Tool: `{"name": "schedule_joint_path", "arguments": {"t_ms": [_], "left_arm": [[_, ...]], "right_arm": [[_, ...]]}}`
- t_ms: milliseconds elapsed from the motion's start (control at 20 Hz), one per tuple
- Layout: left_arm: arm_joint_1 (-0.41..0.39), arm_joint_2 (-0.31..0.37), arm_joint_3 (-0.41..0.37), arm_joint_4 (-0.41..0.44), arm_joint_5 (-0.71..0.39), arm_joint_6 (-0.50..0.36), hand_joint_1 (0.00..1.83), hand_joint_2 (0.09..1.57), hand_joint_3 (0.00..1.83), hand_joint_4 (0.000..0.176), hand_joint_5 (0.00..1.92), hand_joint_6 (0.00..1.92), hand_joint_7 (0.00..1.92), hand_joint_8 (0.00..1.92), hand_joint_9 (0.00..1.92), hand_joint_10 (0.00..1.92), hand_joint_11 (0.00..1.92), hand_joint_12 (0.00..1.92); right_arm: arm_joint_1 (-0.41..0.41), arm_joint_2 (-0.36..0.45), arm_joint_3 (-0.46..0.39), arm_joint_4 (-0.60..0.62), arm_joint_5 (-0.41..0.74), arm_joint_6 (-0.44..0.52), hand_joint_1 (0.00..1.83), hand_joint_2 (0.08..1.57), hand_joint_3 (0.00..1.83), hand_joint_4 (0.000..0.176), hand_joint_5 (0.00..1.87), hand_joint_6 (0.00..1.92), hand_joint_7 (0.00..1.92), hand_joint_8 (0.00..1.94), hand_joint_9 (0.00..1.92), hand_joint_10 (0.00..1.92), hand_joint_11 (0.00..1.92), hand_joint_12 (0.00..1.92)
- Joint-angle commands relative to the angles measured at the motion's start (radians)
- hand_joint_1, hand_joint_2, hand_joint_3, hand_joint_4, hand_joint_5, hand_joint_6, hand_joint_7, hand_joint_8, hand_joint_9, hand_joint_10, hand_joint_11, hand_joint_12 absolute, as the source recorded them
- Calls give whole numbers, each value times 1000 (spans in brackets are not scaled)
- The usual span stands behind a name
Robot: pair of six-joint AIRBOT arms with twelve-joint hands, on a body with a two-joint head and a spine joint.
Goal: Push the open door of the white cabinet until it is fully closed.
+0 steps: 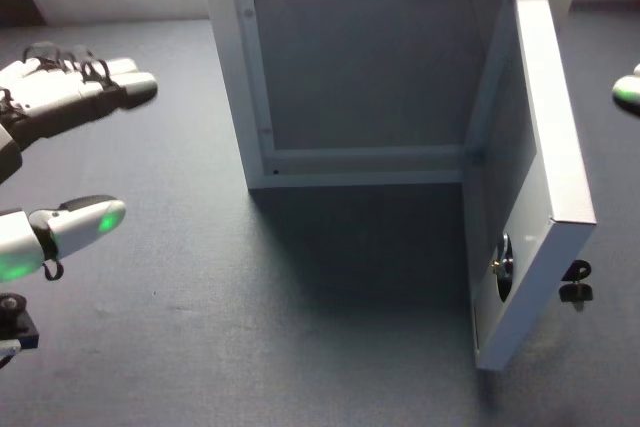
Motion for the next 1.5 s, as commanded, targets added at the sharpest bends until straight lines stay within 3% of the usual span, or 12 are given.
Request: {"name": "schedule_joint_path", "arguments": {"t_ms": [0, 100, 200, 250, 500, 650, 750, 850, 1200, 1300, 1400, 1450], "left_arm": [[-7, -3, 5, -21, -107, -11, 443, 1352, 3, 0, 315, 4, 268, 2, 275, 50, 0, 1205], [-7, -3, 5, -21, -105, -11, 404, 1354, 2, 0, 321, 4, 256, 0, 250, 28, 0, 1218], [-7, -3, 6, -21, -108, -11, 425, 1344, 0, 0, 335, 5, 262, 2, 259, 23, 0, 1255], [-8, -3, 8, -21, -108, -11, 426, 1341, 0, 0, 336, 3, 266, 2, 272, 23, 0, 1176], [-10, -3, 10, -26, -108, -11, 470, 1341, 0, 0, 324, 1, 266, 0, 254, 4, 0, 1063], [-10, -3, 11, -28, -109, -11, 473, 1342, 0, 0, 320, 0, 261, 0, 235, 0, 0, 1046], [-9, -3, 12, -29, -109, -11, 474, 1343, 0, 0, 330, 4, 265, 3, 241, 4, 0, 1042], [-9, -3, 12, -29, -108, -11, 443, 1349, 3, 0, 324, 1, 261, 0, 237, 1, 0, 1043], [-9, -5, 13, -37, -113, -11, 399, 1362, 2, 0, 301, 0, 232, 0, 209, 0, 0, 965], [-9, -5, 13, -38, -114, -11, 402, 1359, 0, 0, 296, 2, 228, 2, 205, 1, 0, 911], [-8, -5, 13, -39, -115, -11, 401, 1353, 0, 0, 298, 2, 219, 1, 197, 1, 0, 888], [-8, -5, 13, -40, -116, -11, 416, 1353, 0, 0, 307, 4, 220, 1, 200, 2, 0, 874]], "right_arm": [[11, 2, 2, 17, 108, 3, 327, 1346, 14, 0, 70, 54, 36, 4, 18, 51, 0, 450], [10, 2, 3, 17, 106, 3, 366, 1354, 3, 0, 89, 29, 42, 2, 34, 66, 0, 730], [10, 2, 3, 15, 106, 3, 373, 1359, 3, 0, 104, 29, 48, 4, 37, 69, 0, 763], [13, 1, 3, 7, 106, 3, 342, 1363, 2, 0, 111, 22, 68, 6, 52, 79, 0, 814], [44, -5, 5, -57, 85, 20, 378, 1356, 0, 0, 180, 23, 154, 11, 110, 103, 0, 840], [95, -27, 17, -109, 38, 41, 294, 1369, 2, 0, 175, 9, 135, 0, 102, 80, 0, 824], [126, -47, 29, -143, 7, 60, 384, 1417, 8, 0, 161, 5, 155, 4, 127, 89, 0, 986], [145, -62, 36, -170, -8, 75, 352, 1439, 11, 0, 165, 7, 179, 9, 119, 88, 0, 981], [229, -123, 66, -248, -51, 112, 510, 1416, 0, 0, 210, 17, 188, 0, 126, 134, 0, 1053], [253, -144, 77, -269, -64, 123, 540, 1403, 0, 0, 198, 11, 181, 1, 138, 179, 0, 1148], [274, -162, 85, -287, -75, 131, 398, 1440, 7, 0, 132, 0, 121, 0, 116, 225, 0, 1107], [280, -167, 88, -293, -78, 134, 368, 1448, 3, 0, 136, 5, 122, 1, 107, 340, 0, 1147]]}}
